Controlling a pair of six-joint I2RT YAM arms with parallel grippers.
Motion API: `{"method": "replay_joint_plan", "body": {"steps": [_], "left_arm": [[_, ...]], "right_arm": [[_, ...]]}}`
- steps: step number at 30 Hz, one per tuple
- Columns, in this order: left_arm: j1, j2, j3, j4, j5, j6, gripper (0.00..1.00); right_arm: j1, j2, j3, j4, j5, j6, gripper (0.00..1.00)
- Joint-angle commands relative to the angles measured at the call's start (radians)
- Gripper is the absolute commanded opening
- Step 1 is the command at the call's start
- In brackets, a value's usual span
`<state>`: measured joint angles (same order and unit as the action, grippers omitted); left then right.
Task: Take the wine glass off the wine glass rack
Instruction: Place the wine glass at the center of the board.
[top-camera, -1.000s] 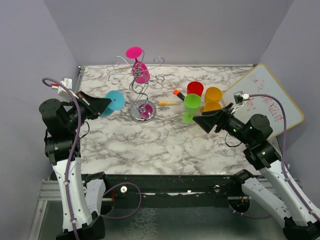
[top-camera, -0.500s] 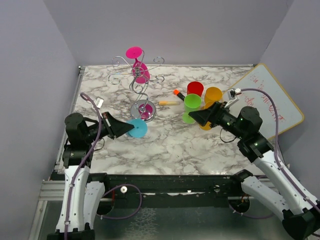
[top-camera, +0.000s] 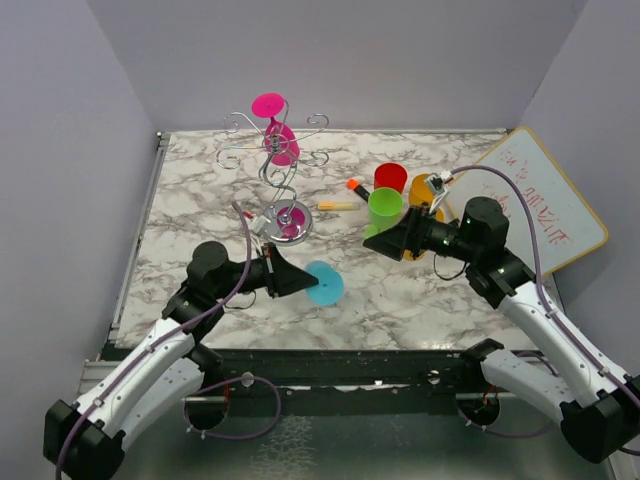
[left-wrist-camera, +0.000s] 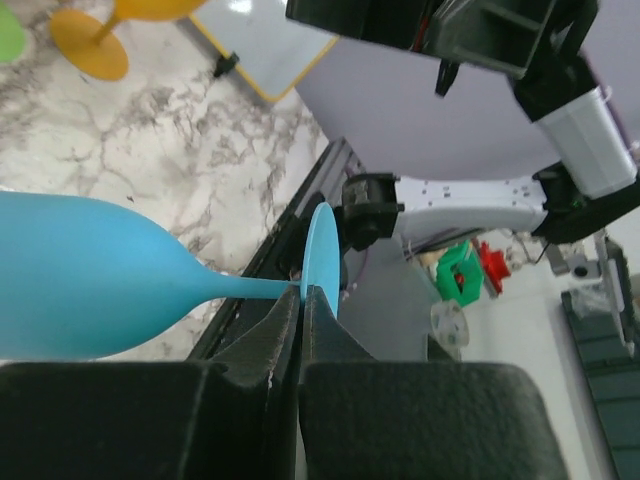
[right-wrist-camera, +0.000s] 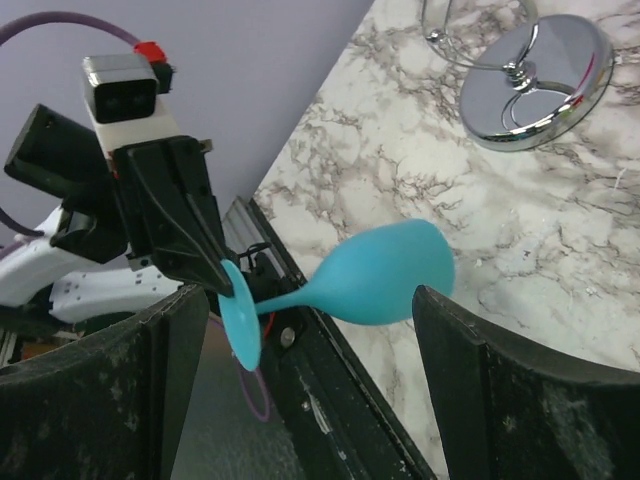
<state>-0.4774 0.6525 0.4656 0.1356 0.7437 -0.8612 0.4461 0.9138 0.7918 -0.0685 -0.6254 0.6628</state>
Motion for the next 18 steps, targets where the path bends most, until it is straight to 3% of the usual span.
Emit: {"method": "replay_joint_plan", "body": {"steps": [1,3,12,18], "left_arm": [[-0.114,0.065,0.057,0.092,-0.155,0.055,0.00],[-0.121,0.109,0.086,0.096,-0.149,0.058,0.00],[-0.207,0.252,0.185,0.105,-0.181,0.071,0.00],[-0.277,0.263,0.193,0.122,-0.246,0.050,0.00]], "right_arm": [[0.006,-0.039,-0.032,0.053,-0.090,0.046,0.86],[0.006,-0.057,-0.063,0.121,-0.117,0.069,0.84],[0.006,-0.076,-0.028,-0.016,-0.230,0.030,0.71],[0.008,-0.039,0.008,-0.119,-0.250,-0.004,0.65]]}}
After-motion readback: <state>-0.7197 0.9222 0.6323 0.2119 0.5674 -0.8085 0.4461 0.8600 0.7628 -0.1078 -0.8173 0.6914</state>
